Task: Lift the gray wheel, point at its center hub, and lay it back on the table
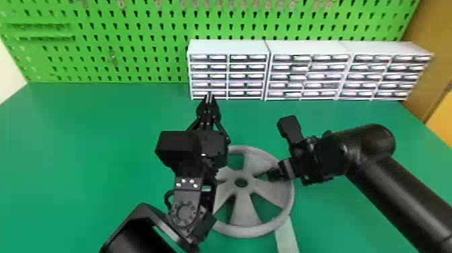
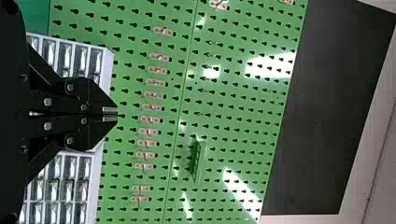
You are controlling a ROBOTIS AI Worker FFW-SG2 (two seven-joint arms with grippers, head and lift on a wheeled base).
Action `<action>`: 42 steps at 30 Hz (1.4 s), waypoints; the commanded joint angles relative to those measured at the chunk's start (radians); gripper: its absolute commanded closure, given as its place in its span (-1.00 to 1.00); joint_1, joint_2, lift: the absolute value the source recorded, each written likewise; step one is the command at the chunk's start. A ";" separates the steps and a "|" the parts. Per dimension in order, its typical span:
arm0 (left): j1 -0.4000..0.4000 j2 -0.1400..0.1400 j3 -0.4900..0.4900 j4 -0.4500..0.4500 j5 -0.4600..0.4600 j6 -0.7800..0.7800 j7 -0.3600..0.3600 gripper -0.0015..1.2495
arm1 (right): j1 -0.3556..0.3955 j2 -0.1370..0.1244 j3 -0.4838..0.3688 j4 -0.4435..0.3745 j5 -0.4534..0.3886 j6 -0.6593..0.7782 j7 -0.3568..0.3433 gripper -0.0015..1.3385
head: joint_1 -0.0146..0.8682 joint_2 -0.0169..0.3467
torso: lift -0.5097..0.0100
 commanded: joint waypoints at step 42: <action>0.040 -0.002 0.098 -0.002 0.031 0.002 0.000 0.82 | 0.075 0.025 -0.235 -0.027 0.140 -0.146 0.182 -0.85 | 0.60 -0.64 | 0.59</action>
